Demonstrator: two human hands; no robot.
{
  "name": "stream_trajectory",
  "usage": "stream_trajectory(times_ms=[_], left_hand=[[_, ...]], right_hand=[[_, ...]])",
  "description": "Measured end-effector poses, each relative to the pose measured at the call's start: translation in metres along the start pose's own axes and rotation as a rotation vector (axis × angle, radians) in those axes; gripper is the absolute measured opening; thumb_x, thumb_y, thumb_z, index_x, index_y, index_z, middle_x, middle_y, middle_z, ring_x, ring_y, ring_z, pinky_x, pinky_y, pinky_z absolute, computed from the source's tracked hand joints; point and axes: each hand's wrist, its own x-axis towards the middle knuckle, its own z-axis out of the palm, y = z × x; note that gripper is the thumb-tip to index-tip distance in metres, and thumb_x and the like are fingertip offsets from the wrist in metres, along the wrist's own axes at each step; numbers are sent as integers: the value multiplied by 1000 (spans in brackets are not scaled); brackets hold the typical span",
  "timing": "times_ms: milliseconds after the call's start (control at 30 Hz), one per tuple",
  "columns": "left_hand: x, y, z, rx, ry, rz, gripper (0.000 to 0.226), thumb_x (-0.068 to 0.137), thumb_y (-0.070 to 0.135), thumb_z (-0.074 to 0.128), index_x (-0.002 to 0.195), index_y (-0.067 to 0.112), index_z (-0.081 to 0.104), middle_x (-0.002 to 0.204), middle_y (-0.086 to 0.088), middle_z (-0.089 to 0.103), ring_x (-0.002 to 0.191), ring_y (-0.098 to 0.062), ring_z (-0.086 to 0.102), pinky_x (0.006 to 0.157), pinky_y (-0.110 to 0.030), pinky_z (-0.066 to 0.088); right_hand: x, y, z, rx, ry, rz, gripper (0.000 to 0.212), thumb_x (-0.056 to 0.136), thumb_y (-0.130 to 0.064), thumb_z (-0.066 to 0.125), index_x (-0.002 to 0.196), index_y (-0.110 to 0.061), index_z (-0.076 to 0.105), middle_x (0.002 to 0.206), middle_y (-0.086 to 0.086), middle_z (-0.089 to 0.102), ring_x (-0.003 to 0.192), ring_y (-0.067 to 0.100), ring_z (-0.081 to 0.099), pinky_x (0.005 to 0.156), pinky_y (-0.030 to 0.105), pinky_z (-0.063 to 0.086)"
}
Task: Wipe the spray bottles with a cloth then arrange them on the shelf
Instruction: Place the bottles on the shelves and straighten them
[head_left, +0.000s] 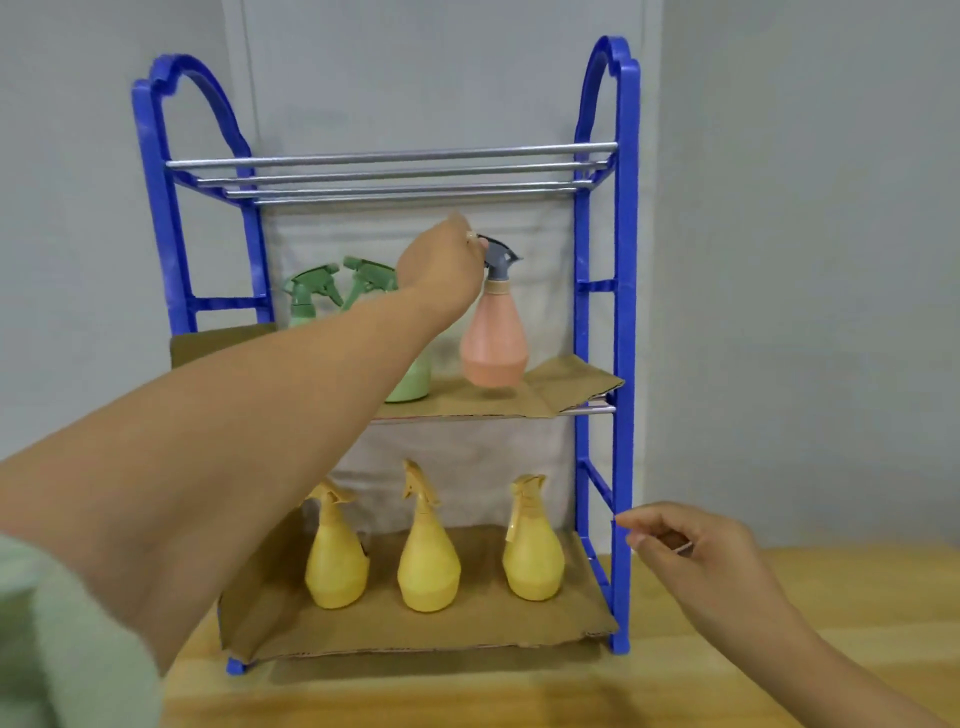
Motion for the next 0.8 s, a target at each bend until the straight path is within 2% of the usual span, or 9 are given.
stream_trajectory(times_ms=[100, 200, 267, 333, 400, 500, 633, 733, 800], left_hand=[[11, 4, 21, -14, -91, -23, 24, 94, 22, 39, 102, 7, 55, 102, -14, 64, 92, -32, 57, 65, -31, 34], [15, 4, 31, -46, -167, -90, 21, 94, 18, 43, 106, 3, 51, 102, -16, 61, 95, -33, 57, 70, -34, 38], [16, 1, 35, -84, -230, -94, 9, 92, 11, 44, 100, 7, 43, 88, -11, 55, 86, -29, 52, 68, -32, 36], [17, -2, 35, -119, -263, -102, 9, 91, 5, 43, 96, 9, 36, 81, -9, 52, 83, -27, 51, 67, -33, 36], [16, -4, 32, -174, -261, -102, 6, 93, 9, 40, 97, 10, 36, 89, -14, 57, 88, -31, 56, 67, -37, 42], [6, -4, 13, -98, -248, -87, 9, 96, 18, 38, 102, 13, 35, 75, -5, 46, 82, -26, 50, 60, -32, 37], [-23, -17, -23, -39, -152, -49, 42, 94, 26, 41, 131, 7, 35, 88, -8, 59, 83, -30, 58, 71, -37, 44], [-61, -37, -49, -63, -114, 31, 45, 93, 26, 43, 136, 15, 35, 85, -2, 64, 80, -24, 60, 72, -38, 49], [-96, -52, -64, -61, -119, 92, 44, 94, 26, 43, 137, 18, 36, 93, 6, 64, 82, -20, 60, 74, -39, 50]], right_hand=[[9, 10, 2, 6, -7, 18, 29, 86, -14, 63, 78, -41, 67, 75, -23, 67, 72, -3, 59, 63, 16, 46], [11, 17, 7, 23, -23, 36, 28, 86, -12, 62, 81, -39, 69, 75, -19, 68, 71, -2, 59, 60, 9, 44], [10, 20, 11, 32, -28, 42, 28, 86, -11, 62, 81, -38, 69, 74, -14, 69, 69, -2, 60, 59, 8, 44], [9, 21, 14, 34, -32, 42, 28, 85, -11, 63, 80, -38, 69, 73, -16, 68, 67, 1, 60, 59, 10, 46], [8, 21, 17, 43, -26, 39, 28, 85, -11, 64, 78, -38, 69, 73, -18, 67, 65, 3, 59, 59, 10, 47], [7, 15, 21, 27, -29, 30, 29, 85, -13, 65, 75, -41, 66, 74, -24, 66, 70, 0, 60, 57, 7, 45], [3, -1, 33, 37, -98, 22, 24, 87, -16, 63, 82, -40, 67, 77, -19, 68, 80, 0, 60, 60, 8, 44], [1, -13, 49, 43, -125, -9, 21, 86, -15, 64, 86, -35, 70, 77, -16, 69, 74, 1, 60, 62, 10, 46], [-1, -19, 63, 35, -142, -37, 26, 85, -14, 65, 82, -39, 69, 77, -22, 67, 72, -1, 58, 63, 11, 46]])
